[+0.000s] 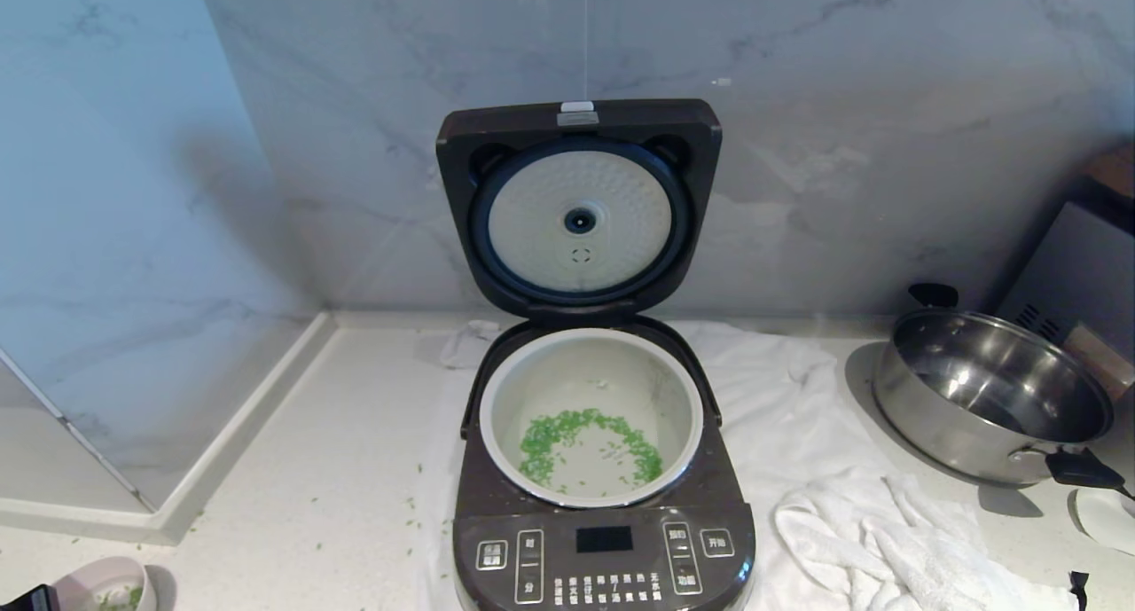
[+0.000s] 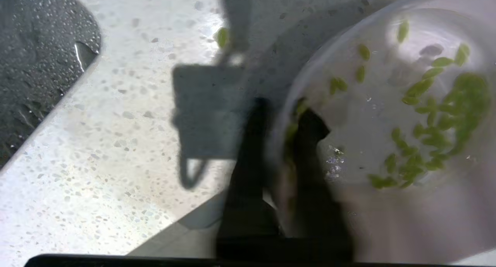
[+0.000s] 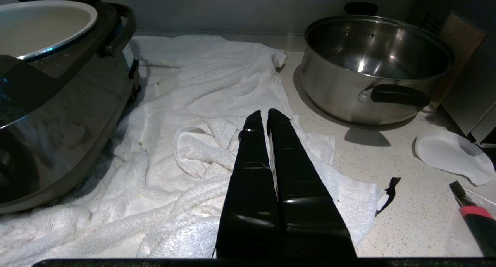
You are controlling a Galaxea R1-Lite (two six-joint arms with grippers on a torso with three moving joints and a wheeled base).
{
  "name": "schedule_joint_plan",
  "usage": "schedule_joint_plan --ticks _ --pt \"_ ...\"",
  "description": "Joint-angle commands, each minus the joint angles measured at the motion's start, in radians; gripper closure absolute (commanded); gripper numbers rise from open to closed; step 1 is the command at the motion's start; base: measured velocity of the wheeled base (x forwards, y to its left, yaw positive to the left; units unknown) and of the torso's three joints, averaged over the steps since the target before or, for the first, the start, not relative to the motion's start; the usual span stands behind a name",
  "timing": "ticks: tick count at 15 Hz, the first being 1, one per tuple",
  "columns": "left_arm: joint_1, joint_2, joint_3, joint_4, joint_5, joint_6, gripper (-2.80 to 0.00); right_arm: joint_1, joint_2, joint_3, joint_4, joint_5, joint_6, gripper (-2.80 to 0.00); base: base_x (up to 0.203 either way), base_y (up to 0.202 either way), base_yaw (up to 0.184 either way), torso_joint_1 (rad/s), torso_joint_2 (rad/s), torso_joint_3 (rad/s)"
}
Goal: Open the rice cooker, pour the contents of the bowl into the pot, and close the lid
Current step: Pour the water from the bowl into the rice cooker
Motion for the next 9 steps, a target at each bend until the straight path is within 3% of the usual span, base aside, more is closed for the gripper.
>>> schedule_joint_plan --ticks 1,9 --pt "0.0 -0.005 0.002 -0.001 -0.001 0.0 0.0 0.0 0.002 0.0 0.0 0.001 -0.001 0.0 0.0 0.0 0.0 0.0 0.0 0.0" --pt "-0.011 -0.058 0.028 0.006 -0.017 -0.014 0.0 0.0 0.002 0.0 0.0 0.001 0.0 0.0 0.0 0.0 0.0 0.0 0.0 0.0"
